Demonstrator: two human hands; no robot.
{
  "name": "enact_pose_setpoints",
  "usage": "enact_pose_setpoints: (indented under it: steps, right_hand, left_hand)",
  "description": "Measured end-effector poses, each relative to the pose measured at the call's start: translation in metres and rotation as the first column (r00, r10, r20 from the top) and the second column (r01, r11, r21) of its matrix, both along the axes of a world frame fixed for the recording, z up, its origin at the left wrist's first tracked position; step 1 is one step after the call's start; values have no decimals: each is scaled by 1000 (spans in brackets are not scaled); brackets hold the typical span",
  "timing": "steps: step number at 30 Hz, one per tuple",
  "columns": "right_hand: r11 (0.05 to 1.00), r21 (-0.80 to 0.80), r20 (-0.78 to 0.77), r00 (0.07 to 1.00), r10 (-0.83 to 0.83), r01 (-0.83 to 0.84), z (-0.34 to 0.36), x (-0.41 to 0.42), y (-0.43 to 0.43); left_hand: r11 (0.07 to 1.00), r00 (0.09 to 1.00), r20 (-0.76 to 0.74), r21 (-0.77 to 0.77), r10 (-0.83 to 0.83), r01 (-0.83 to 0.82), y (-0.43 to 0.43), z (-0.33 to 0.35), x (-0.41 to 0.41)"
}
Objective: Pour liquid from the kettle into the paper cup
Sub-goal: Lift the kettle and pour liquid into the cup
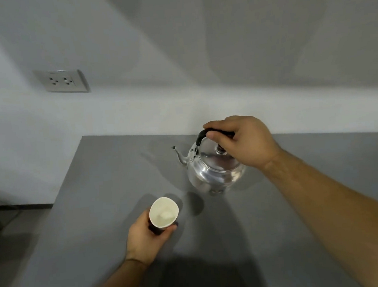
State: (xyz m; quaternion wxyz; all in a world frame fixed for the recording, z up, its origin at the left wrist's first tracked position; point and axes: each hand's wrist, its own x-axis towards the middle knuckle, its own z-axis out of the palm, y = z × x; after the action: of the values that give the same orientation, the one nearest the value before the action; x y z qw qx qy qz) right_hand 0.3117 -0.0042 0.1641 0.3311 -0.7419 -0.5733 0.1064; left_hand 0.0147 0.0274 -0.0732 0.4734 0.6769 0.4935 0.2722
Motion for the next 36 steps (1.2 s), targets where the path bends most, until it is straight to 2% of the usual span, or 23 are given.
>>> enact_pose_setpoints:
  steps: [7,13,22,27,36]
  right_hand:
    - [997,-59,25,998,51,-49,2,-34,-34]
    - [985,-145,215,969,122,-92,-1,-55,-39]
    - [938,-309,419,863,283,-158,3,-78,-33]
    - [895,-414,490,787,374,-167,6,-91,-26]
    - [848,-506,565,681,465,-159,21,-116,-13]
  left_hand:
    - [999,999,-22,-30,24,-24,-1,4,2]
    - [999,999,-22,-33,40,-40,-2,3,2]
    - [999,998,-55,30,19,-18,-1,-3,1]
    - [999,998,-57,51,11,-8,-1,-2,0]
    - [998,999,-36,64,3,-1,0,-3,-2]
